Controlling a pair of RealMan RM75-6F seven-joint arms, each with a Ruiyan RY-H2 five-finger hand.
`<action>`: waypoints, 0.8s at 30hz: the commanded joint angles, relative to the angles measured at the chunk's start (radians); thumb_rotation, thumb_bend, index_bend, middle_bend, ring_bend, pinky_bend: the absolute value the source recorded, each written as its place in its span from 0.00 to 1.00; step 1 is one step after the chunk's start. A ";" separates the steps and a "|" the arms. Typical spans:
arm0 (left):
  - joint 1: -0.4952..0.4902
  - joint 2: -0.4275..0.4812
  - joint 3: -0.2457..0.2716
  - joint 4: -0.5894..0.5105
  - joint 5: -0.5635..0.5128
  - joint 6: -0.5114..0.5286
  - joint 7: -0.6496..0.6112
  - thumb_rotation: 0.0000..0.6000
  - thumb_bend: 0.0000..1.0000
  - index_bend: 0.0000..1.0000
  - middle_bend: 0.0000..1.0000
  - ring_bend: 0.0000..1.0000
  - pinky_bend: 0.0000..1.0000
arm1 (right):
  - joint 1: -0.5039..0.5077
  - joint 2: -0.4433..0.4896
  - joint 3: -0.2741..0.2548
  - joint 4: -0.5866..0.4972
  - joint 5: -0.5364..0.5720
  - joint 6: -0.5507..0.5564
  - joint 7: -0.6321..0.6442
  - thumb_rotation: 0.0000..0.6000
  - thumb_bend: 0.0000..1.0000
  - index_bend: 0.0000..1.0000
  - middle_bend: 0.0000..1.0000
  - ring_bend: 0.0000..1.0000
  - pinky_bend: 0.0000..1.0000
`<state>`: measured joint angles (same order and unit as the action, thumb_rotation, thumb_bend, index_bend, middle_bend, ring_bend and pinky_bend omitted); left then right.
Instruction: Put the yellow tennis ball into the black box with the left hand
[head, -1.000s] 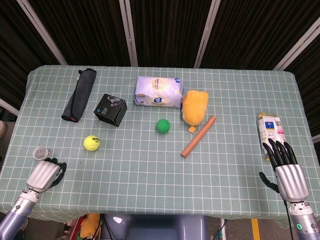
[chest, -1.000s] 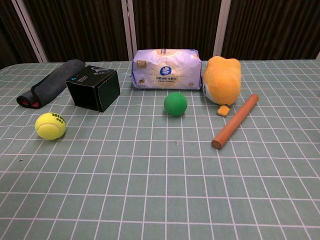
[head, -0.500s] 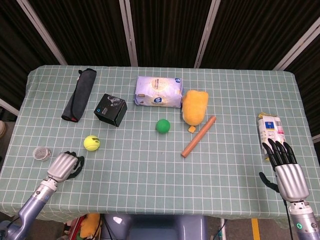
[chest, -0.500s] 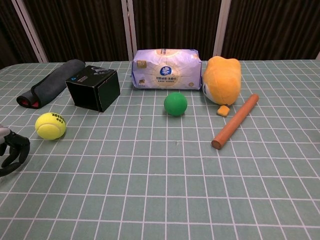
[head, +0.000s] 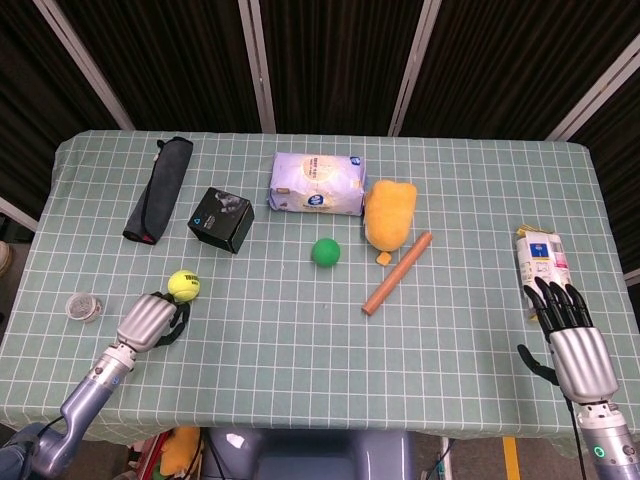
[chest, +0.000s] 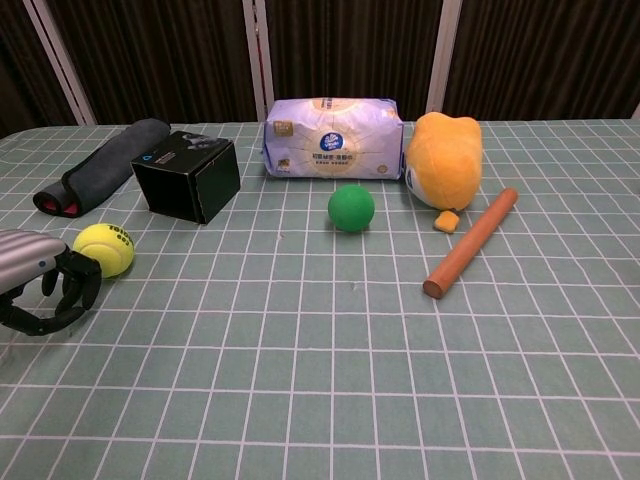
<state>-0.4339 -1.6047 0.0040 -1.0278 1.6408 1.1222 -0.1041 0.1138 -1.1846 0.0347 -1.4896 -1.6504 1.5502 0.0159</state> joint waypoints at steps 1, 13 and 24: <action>-0.016 -0.006 -0.006 0.011 -0.015 -0.025 0.007 1.00 0.42 0.53 0.64 0.46 0.49 | 0.000 0.001 -0.001 -0.001 -0.003 0.002 0.003 1.00 0.31 0.00 0.00 0.00 0.00; -0.083 0.020 -0.018 -0.001 -0.041 -0.111 0.022 1.00 0.42 0.47 0.60 0.45 0.49 | -0.002 0.008 -0.009 -0.002 -0.027 0.020 0.036 1.00 0.31 0.00 0.00 0.00 0.00; -0.137 -0.025 -0.038 0.057 -0.046 -0.123 -0.019 1.00 0.37 0.45 0.53 0.42 0.48 | 0.001 0.008 -0.012 0.006 -0.029 0.015 0.049 1.00 0.31 0.00 0.00 0.00 0.00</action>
<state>-0.5619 -1.6227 -0.0321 -0.9792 1.5975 1.0093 -0.1149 0.1149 -1.1774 0.0225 -1.4841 -1.6798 1.5660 0.0642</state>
